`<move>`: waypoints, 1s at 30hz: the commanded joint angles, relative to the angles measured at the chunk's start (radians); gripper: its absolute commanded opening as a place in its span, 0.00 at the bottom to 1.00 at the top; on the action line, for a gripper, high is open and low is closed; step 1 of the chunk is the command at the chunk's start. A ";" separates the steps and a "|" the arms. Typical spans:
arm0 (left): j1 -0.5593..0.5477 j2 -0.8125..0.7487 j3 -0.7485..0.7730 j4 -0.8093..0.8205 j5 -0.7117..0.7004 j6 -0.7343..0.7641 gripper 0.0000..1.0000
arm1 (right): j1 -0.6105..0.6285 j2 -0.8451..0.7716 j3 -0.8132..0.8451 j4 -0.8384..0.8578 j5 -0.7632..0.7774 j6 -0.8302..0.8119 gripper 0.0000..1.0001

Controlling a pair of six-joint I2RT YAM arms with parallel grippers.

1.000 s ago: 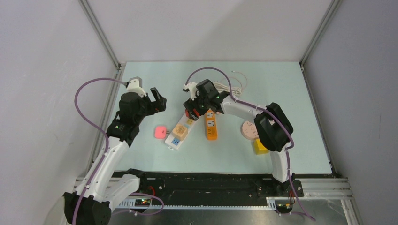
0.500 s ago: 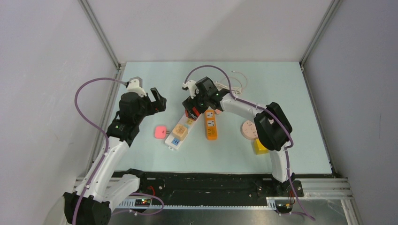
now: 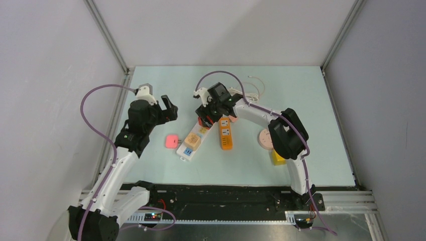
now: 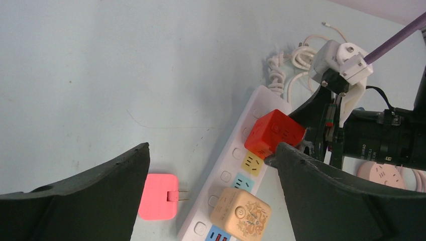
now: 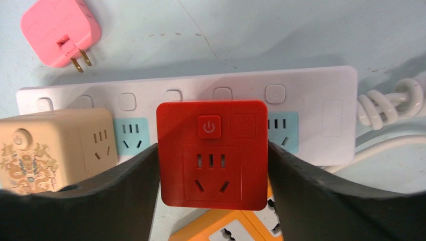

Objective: Insert the plug

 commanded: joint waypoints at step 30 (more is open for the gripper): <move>0.007 -0.006 -0.016 0.022 -0.013 0.021 0.98 | 0.027 0.036 -0.279 0.095 0.129 0.033 0.00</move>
